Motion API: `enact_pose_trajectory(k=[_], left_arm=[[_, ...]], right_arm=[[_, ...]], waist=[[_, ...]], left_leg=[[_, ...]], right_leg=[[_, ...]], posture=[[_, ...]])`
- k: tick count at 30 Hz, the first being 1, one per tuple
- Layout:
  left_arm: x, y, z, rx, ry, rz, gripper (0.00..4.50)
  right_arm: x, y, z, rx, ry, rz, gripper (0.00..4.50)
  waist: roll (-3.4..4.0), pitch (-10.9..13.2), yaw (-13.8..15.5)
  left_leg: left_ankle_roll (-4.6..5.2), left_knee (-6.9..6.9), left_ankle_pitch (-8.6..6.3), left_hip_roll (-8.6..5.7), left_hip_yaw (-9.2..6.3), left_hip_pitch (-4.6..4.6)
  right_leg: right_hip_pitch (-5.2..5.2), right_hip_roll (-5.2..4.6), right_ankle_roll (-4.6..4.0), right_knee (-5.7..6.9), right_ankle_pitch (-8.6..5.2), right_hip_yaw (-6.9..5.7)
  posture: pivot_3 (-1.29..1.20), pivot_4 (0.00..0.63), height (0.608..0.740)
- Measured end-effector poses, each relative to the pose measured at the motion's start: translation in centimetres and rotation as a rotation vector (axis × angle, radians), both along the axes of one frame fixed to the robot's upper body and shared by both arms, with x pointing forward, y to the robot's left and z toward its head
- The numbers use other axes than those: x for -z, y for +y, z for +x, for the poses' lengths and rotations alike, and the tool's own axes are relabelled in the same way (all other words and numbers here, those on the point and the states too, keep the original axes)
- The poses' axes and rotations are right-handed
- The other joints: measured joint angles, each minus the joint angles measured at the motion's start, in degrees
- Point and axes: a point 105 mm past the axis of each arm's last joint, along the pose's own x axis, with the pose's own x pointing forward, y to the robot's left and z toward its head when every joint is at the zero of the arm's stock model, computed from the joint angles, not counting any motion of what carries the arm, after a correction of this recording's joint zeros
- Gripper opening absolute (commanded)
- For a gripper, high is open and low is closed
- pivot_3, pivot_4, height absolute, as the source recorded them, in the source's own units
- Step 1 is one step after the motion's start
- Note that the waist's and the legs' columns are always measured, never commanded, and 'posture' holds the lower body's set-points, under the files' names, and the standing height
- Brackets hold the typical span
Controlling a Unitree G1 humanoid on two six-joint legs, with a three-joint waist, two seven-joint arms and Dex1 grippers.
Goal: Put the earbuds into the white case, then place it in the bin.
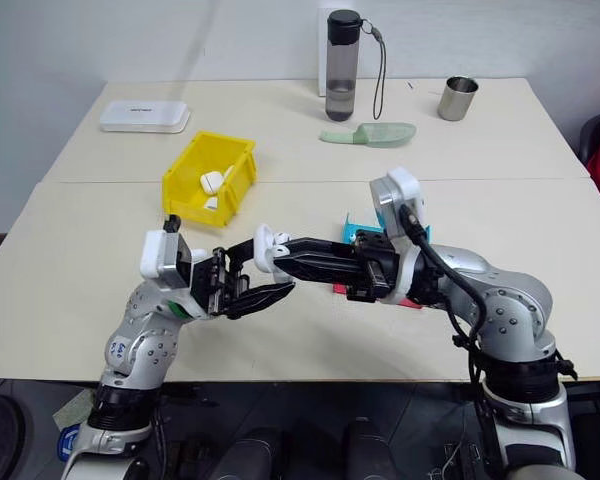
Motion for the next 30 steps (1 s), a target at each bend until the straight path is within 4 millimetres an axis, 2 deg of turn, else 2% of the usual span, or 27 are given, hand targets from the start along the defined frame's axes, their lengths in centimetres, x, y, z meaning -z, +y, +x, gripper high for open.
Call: enact_pose_trajectory(k=[9,17,21,25,28,30], left_arm=[[0.6,-0.2,0.4,-0.005,0.028,0.005,2.77],[0.6,-0.1,0.6,-0.023,0.027,-0.008,2.77],[0.5,0.7,0.5,-0.039,0.008,-0.005,2.77],[1.3,1.6,0.4,-0.058,0.02,0.033,2.77],[1.8,1.5,1.0,-0.099,-0.002,0.137,2.77],[2.4,1.2,1.5,-0.124,-0.019,0.236,2.77]], right_arm=[[0.6,-0.1,0.4,0.037,-0.023,-0.042,0.45],[0.4,-0.4,-0.3,0.027,-0.064,-0.061,3.12],[0.3,-3.7,-0.4,0.082,-0.043,-0.175,4.48],[0.5,-6.7,-0.4,0.164,-0.021,-0.225,4.48],[0.5,-6.8,0.2,0.206,-0.078,-0.2,3.87],[0.7,-6.4,0.4,0.214,-0.109,-0.206,3.17]], waist=[[-0.01,0.0,0.0],[-0.02,0.0,0.1],[-0.07,0.0,0.9],[-0.09,0.0,1.3],[-0.09,0.0,1.3],[-0.09,0.0,1.4]], left_leg=[[0.0,-0.02,0.0,0.0,0.0,0.0],[0.0,-0.01,0.0,0.0,0.0,0.0],[0.05,-0.03,-0.01,-0.01,-0.01,-0.01],[0.05,-0.06,-0.01,0.03,0.01,-0.01],[0.06,-0.03,0.01,0.02,0.07,0.01],[0.07,-0.03,0.01,0.0,0.07,0.02]], right_leg=[[0.0,0.0,0.0,-0.03,0.0,0.0],[0.04,0.0,0.0,-0.1,0.0,-0.01],[0.14,-0.01,0.01,-0.32,0.01,-0.02],[0.15,0.02,0.01,-0.35,0.01,-0.02],[0.15,0.03,0.01,-0.32,0.01,0.02],[0.16,0.02,0.01,-0.31,0.01,0.03]], posture=[[0.0,0.15,0.74],[0.0,0.15,0.74],[0.0,0.15,0.74],[0.0,0.15,0.74],[0.0,0.15,0.74],[0.0,0.15,0.74]])
